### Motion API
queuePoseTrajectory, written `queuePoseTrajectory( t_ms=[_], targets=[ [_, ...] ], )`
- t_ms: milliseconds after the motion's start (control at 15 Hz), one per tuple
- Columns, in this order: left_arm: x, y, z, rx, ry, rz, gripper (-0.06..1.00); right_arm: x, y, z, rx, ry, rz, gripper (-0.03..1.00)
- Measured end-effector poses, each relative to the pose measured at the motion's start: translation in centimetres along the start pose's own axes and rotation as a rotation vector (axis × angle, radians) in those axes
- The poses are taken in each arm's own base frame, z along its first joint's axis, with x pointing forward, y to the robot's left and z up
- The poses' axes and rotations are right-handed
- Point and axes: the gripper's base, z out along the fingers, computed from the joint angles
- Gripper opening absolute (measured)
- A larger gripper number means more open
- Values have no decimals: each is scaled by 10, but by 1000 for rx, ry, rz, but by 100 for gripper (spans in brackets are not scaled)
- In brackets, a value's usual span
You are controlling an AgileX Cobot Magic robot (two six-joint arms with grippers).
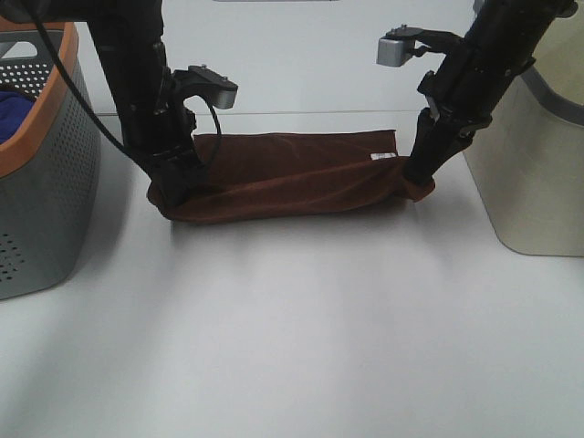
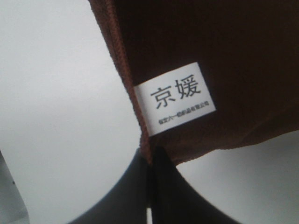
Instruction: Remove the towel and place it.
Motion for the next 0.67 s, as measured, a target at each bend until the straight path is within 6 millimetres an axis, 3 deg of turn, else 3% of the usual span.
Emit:
queuePoseTrajectory(
  t_ms=[400,667],
  targets=[
    [21,-13,24,95,83,17,0,50,25,50,-177,151,116,2],
    [28,-18,33,125,115,48,0,69,39,64,-248,196,178,2]
  ],
)
